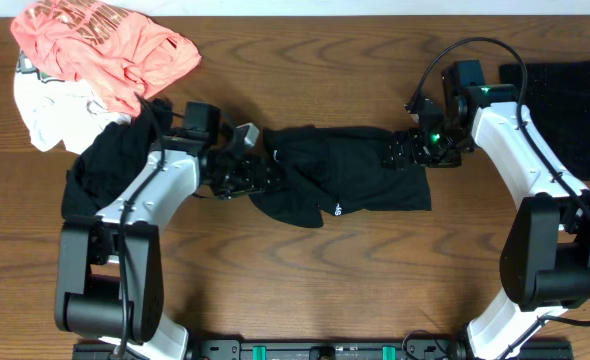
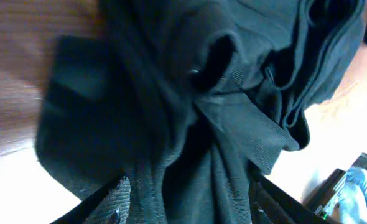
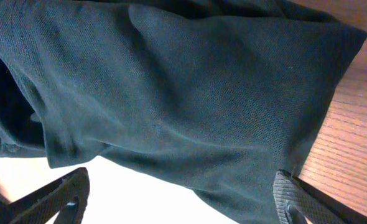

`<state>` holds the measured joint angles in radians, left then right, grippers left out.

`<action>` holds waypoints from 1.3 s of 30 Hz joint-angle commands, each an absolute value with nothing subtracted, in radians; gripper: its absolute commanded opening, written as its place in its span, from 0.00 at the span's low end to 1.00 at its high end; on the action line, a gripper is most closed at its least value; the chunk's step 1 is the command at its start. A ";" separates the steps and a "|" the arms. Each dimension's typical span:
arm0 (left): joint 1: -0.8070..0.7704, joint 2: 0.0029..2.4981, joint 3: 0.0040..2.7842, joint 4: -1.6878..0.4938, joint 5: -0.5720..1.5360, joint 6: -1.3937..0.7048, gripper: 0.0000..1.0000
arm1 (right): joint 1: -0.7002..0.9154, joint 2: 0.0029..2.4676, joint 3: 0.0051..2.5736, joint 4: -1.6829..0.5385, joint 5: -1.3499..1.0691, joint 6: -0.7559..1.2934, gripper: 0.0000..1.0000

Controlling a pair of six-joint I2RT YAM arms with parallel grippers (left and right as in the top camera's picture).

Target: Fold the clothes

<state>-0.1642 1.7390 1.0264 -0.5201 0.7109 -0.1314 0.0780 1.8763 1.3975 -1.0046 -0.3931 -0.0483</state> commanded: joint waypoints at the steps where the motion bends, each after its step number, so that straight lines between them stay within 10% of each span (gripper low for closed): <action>1: -0.183 1.745 1.021 -0.519 0.693 -0.137 0.57 | 0.086 1.846 1.394 -1.005 -0.407 -0.061 0.92; 16: -0.185 1.751 0.955 -0.525 0.530 -0.173 0.54 | 0.086 1.846 1.394 -1.005 -0.389 -0.061 0.92; 25: -0.200 1.751 0.955 -0.474 0.535 -0.236 0.06 | 0.086 1.846 1.394 -1.006 -0.389 -0.061 0.92; 39: -0.005 1.725 1.012 -0.425 0.542 -0.263 0.06 | 0.087 1.846 1.393 -1.005 -0.332 -0.060 0.77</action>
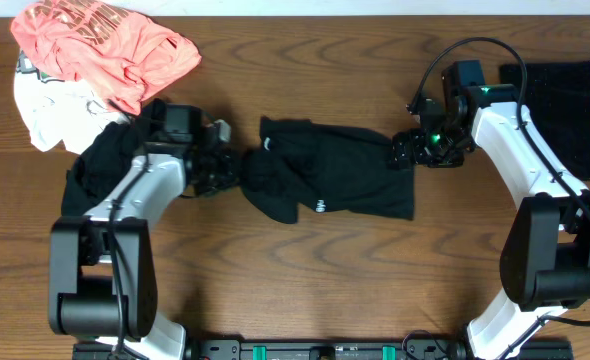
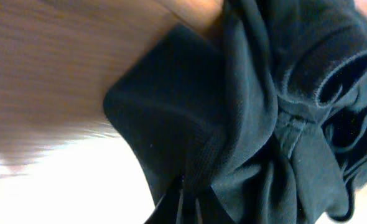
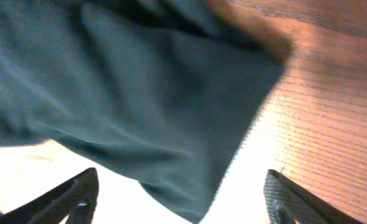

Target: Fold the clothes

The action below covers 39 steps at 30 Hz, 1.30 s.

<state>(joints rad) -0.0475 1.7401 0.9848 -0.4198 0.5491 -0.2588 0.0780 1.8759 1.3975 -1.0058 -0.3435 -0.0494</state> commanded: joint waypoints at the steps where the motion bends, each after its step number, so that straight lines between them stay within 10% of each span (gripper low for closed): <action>1: 0.006 1.722 1.012 -0.425 0.542 -0.260 0.06 | 0.088 1.846 1.393 -1.004 -0.332 -0.060 0.70; 7: 0.015 1.705 1.012 -0.429 0.542 -0.233 0.06 | 0.121 1.846 1.362 -0.962 -0.333 -0.016 0.02; 29: 0.006 1.581 1.012 -0.393 0.553 -0.139 0.06 | 0.171 1.846 1.056 -0.641 -0.348 0.138 0.01; 39: -0.236 1.501 1.012 -0.292 0.567 -0.098 0.06 | 0.171 1.846 1.036 -0.635 -0.349 0.138 0.01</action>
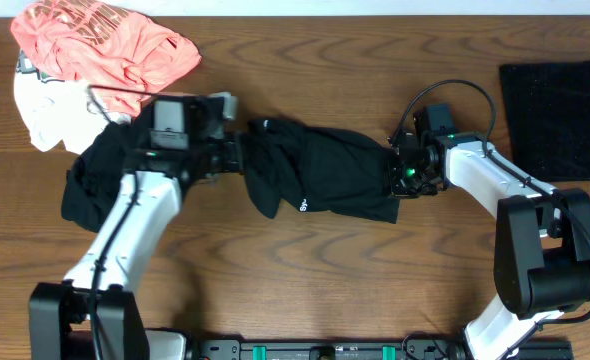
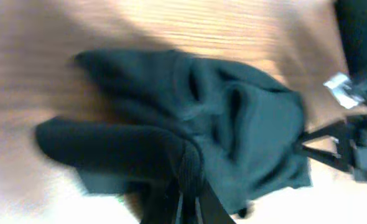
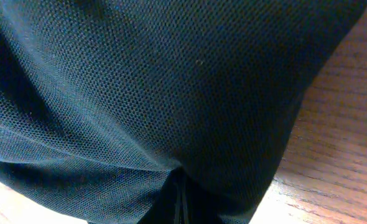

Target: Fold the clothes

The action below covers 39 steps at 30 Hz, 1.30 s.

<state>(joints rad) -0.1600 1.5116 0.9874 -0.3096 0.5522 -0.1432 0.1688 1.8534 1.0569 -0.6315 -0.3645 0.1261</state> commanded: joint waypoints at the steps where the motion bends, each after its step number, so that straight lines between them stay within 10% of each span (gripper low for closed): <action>1: -0.275 1.502 1.012 -0.279 0.564 -0.075 0.06 | 0.171 1.846 1.036 -0.635 -0.354 0.138 0.01; 16: -0.648 1.538 1.012 -0.068 0.340 -0.045 0.06 | 0.173 1.846 1.036 -0.646 -0.398 0.134 0.01; 39: -0.686 1.715 1.012 0.183 0.338 -0.112 0.06 | 0.036 1.715 1.397 -0.895 -0.439 0.088 0.13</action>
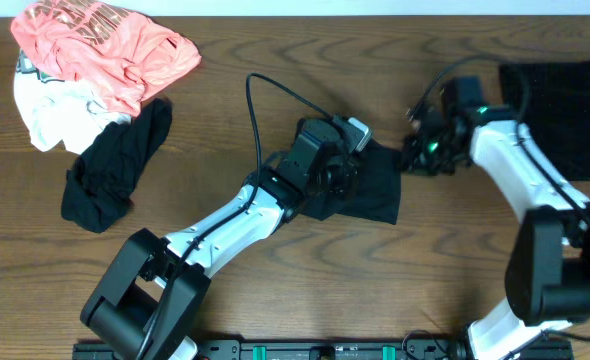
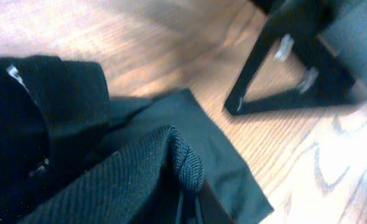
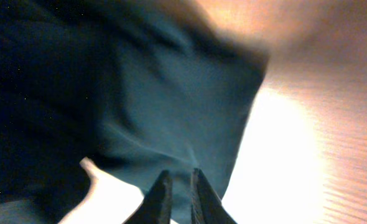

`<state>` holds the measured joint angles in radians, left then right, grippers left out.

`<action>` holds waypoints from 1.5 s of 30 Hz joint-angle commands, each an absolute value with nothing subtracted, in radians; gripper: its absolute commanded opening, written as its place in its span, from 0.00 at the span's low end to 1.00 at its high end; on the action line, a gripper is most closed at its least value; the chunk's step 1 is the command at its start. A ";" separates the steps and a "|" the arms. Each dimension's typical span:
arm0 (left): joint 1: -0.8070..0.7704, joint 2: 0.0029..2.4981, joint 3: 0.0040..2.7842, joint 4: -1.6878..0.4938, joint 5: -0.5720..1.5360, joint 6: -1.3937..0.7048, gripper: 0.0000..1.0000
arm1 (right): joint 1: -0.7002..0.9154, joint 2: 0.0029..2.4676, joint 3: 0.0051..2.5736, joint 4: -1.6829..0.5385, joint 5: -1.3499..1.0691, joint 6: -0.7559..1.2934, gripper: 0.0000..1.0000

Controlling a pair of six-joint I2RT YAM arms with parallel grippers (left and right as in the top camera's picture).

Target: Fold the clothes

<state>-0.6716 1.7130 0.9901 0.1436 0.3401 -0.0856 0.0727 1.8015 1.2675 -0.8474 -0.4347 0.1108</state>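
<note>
The black garment (image 1: 375, 196) lies doubled over right of the table's centre; it also fills the left wrist view (image 2: 59, 124) and the right wrist view (image 3: 140, 93). My left gripper (image 1: 340, 178) reaches across from the left and is shut on a folded edge of the garment (image 2: 186, 208). My right gripper (image 1: 413, 158) hovers by the garment's upper right corner. Its fingers stand a narrow gap apart (image 3: 181, 193), with cloth showing behind them. The left wrist view shows the right gripper as a dark frame (image 2: 283, 68) just beyond the cloth.
A pile sits at the back left: a coral shirt (image 1: 105, 45), a white garment (image 1: 40, 110) and another black garment (image 1: 115, 165). A black cloth (image 1: 565, 95) lies at the back right. The left arm (image 1: 225, 225) stretches diagonally across the middle.
My left gripper has moved from the garment's left end to the right, still shut on the cloth, so the garment is now doubled over. My right gripper's fingers have parted and it sits higher and further right.
First the black garment lay stretched out with both grippers open at its ends. Then the left gripper was shut on the left end. Then both were shut on their ends. Now the left end lies over the right half and the right fingers are apart.
</note>
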 commanded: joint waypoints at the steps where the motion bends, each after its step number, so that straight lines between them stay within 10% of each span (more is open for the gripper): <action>1: -0.691 1.715 1.012 0.200 0.338 -0.114 0.06 | 0.024 1.701 1.433 -0.920 -0.429 0.088 0.14; 11: -0.778 1.747 1.012 0.304 0.226 -0.117 0.10 | -0.052 1.636 1.563 -1.039 -0.415 0.065 0.18; 15: -0.799 1.785 1.012 0.335 0.223 -0.117 0.95 | -0.052 1.636 1.563 -1.044 -0.414 0.061 0.18; 16: -0.798 1.787 1.012 0.336 0.223 -0.117 0.98 | -0.052 1.636 1.563 -1.044 -0.414 0.061 0.18; 33: -0.695 1.600 1.012 0.266 0.222 -0.179 0.98 | -0.015 1.684 1.540 -1.097 -0.371 -0.019 0.22; 45: -0.279 1.243 1.012 -0.061 0.223 -0.400 0.98 | 0.221 1.766 1.541 -1.048 -0.303 -0.086 0.42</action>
